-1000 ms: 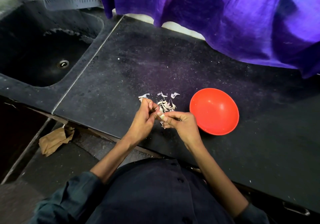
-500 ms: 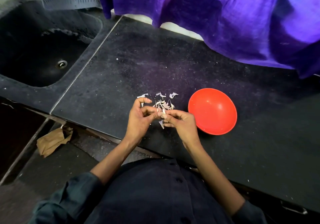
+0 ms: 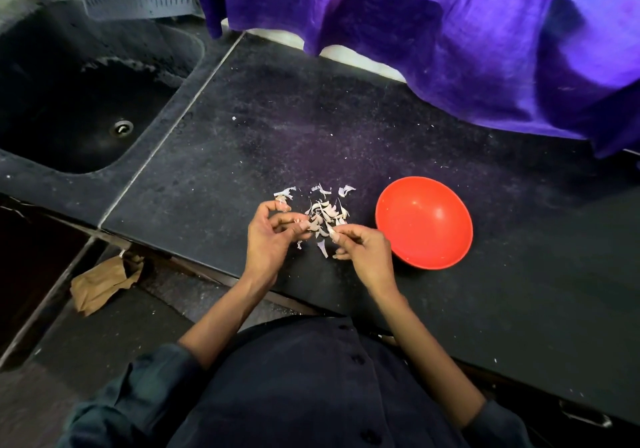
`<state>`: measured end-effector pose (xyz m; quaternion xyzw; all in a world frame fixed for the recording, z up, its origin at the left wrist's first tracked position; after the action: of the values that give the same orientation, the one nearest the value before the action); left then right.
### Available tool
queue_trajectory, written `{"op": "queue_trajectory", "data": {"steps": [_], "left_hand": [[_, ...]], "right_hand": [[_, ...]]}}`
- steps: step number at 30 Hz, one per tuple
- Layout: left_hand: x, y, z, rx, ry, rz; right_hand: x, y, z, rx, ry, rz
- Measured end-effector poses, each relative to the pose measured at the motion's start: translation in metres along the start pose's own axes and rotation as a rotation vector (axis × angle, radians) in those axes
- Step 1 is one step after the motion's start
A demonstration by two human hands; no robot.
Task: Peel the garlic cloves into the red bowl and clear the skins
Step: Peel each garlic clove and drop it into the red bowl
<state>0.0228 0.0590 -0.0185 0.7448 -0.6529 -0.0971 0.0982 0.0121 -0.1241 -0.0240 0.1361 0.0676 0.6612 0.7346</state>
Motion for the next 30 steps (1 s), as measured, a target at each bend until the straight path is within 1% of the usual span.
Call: {"op": "queue_trajectory", "data": {"steps": [2, 6, 9, 12, 14, 19, 27, 30], "left_hand": [[0.002, 0.0, 0.005, -0.007, -0.068, 0.019], [-0.001, -0.003, 0.014, -0.003, -0.276, 0.026], [0.0, -0.005, 0.016, 0.002, -0.342, 0.037], [0.001, -0.005, 0.01, 0.045, -0.4, 0.036], [0.003, -0.004, 0.004, 0.074, -0.384, 0.037], [0.015, 0.002, -0.01, 0.063, -0.2, 0.103], [0.017, 0.006, -0.019, 0.098, -0.171, 0.125], [0.017, 0.007, -0.017, 0.059, -0.093, 0.135]], "right_hand": [[0.0, -0.001, -0.002, -0.016, 0.055, 0.001], [-0.004, -0.003, 0.001, -0.055, 0.122, -0.015], [-0.005, -0.002, 0.001, -0.06, 0.118, -0.007], [-0.005, -0.001, -0.001, -0.038, 0.089, -0.001], [-0.003, -0.001, 0.0, -0.02, 0.04, 0.007], [0.008, 0.005, 0.009, -0.015, -0.067, 0.065], [0.02, 0.01, 0.017, -0.034, -0.166, 0.13], [0.021, 0.012, 0.017, -0.013, -0.248, 0.135]]}}
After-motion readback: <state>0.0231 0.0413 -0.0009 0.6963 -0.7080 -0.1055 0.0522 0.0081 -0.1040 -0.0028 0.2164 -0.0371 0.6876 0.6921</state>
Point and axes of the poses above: each hand's wrist, its own y-axis away from the middle knuckle, its own x-axis out of the palm, z = x × y, the point moved 10 cm from there along -y, towards the middle knuckle, and after that the axes turned 15 degrees about -y, right-handed, at the moved point
